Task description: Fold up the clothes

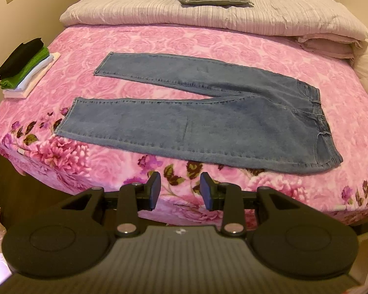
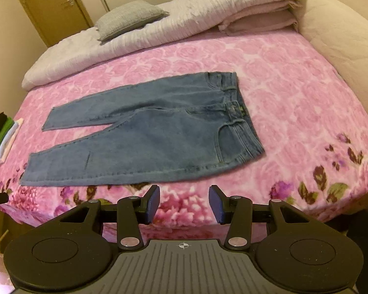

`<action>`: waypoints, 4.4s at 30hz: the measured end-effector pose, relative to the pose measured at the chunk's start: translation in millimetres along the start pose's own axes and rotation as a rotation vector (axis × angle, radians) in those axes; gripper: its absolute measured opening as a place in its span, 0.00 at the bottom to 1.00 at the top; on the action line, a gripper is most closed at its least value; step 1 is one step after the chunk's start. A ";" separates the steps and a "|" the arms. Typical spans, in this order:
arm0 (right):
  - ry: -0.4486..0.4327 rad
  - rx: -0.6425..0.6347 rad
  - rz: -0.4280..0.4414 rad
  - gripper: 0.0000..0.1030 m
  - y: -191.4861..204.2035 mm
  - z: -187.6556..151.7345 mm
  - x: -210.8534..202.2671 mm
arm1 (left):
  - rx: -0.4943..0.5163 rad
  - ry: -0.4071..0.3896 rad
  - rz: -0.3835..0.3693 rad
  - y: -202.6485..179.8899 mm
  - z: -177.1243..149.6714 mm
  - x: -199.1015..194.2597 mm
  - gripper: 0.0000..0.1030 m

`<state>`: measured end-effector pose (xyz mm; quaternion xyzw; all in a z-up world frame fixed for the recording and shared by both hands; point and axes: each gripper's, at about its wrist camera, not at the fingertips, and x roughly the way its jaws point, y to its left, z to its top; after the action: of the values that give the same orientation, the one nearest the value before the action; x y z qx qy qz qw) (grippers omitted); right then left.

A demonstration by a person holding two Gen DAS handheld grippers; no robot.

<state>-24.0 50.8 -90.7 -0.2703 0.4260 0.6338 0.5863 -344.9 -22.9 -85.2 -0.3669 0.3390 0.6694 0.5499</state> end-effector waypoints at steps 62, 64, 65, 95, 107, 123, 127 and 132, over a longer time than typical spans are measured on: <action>0.252 -0.620 0.217 0.76 -66.7 344.0 496.2 | 0.744 0.002 -0.442 -111.6 339.9 516.0 0.33; 0.289 -0.658 0.244 0.76 -66.1 343.8 506.1 | 0.832 0.011 -0.431 -113.3 341.6 524.3 0.33; 0.306 -0.668 0.254 0.76 -66.4 344.0 509.8 | 0.874 0.014 -0.421 -113.9 342.3 528.9 0.33; -0.199 -0.888 -0.137 0.08 6.1 242.4 291.2 | 0.819 -0.501 -0.043 -67.3 196.8 299.0 0.04; 0.382 -0.883 -0.157 0.23 3.5 31.6 259.4 | 0.395 0.098 -0.126 -33.3 41.5 275.0 0.11; 0.073 0.810 0.102 0.35 -151.6 39.5 238.6 | -0.243 -0.038 -0.177 49.9 121.3 302.0 0.32; 0.003 0.893 0.048 0.35 -150.1 26.6 240.5 | -0.152 -0.044 -0.167 43.4 147.6 324.3 0.32; -0.122 1.013 0.045 0.35 -164.7 12.8 233.4 | -0.067 -0.048 -0.191 35.1 156.6 347.3 0.02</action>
<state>99.6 173.2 -317.7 0.0947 0.6506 0.3748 0.6537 -441.8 274.8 -305.1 -0.3998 0.2667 0.6333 0.6066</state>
